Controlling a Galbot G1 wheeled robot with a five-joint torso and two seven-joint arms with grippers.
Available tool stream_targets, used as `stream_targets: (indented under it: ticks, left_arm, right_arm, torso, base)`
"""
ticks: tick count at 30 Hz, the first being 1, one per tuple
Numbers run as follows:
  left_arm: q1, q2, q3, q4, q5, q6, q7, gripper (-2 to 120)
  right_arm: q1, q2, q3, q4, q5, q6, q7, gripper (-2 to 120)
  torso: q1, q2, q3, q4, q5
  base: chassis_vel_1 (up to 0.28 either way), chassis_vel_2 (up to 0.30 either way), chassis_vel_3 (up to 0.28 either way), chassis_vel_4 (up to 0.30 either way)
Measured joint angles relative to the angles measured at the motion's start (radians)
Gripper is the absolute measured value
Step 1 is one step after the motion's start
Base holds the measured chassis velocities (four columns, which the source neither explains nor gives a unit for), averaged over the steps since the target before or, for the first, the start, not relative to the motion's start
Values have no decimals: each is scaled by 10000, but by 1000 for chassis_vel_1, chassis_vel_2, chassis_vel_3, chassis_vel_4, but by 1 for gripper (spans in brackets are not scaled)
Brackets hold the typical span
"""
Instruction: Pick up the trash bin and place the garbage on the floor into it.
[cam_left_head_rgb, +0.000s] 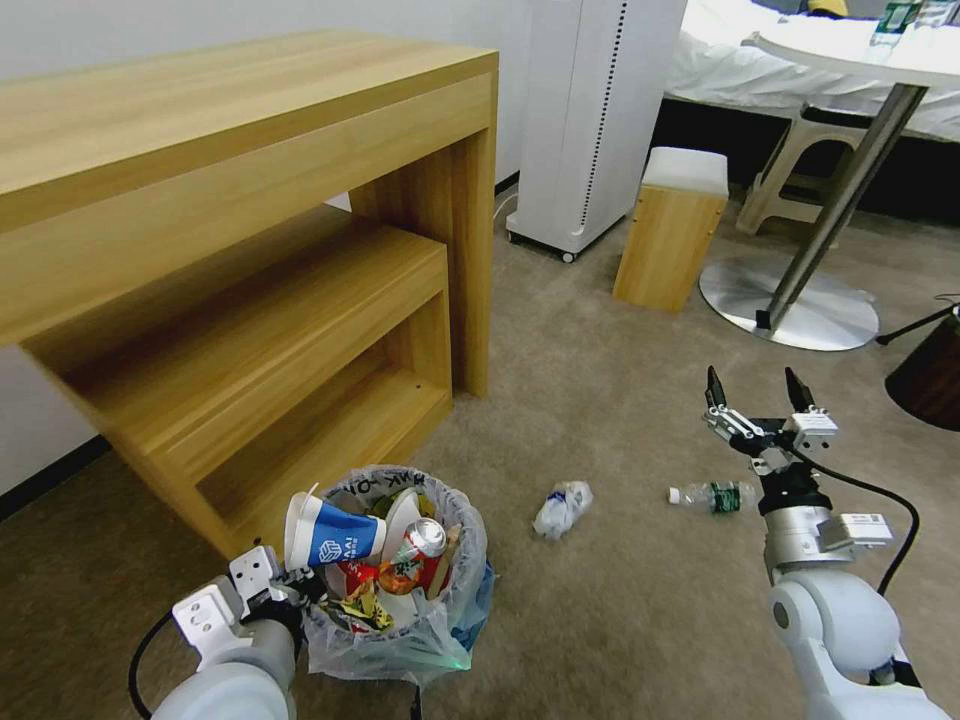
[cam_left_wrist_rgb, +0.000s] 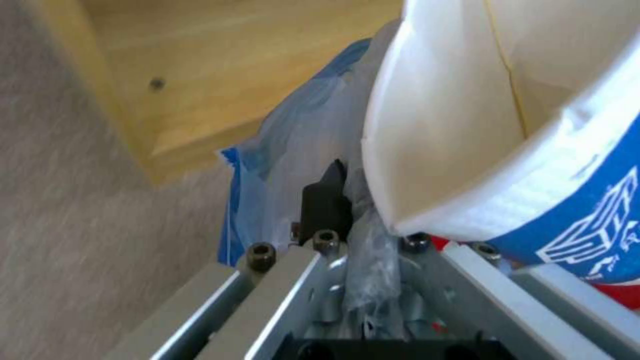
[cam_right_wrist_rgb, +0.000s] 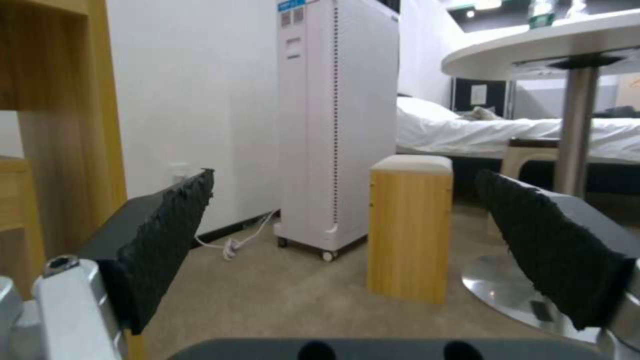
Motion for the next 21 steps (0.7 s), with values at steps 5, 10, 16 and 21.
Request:
stream_targets:
  ticks: [5,10,16,21]
  left_arm:
    - [30,-12,10,-34,6,0,0,1]
    - [84,-12,4,-91,6,0,0,1]
    - [144,-10,12,-137,5,1,0,1]
    - [209,-8,29,-170,64,2,0,1]
  right_arm:
    - [-2,5,-176,-76,-37,119,38,100]
    - [-30,-13,-630,-256,-678,-175,348,100]
    - [-2,-146,-943,-583,-960,-1016,235,100]
    - [268,-853,-1803,-686,-6,-4342,685,100]
  torso:
    - [0,0,0,1,-4]
    - [2,-1,3,2,4]
    - [0,0,-3,0,4]
    - [1,0,-2,-1,1]
  base:
    - [-234,232,238,-240]
    - [-105,137,82,-92]
    - [39,-48,-35,47]
    - [4,-11,-5,9]
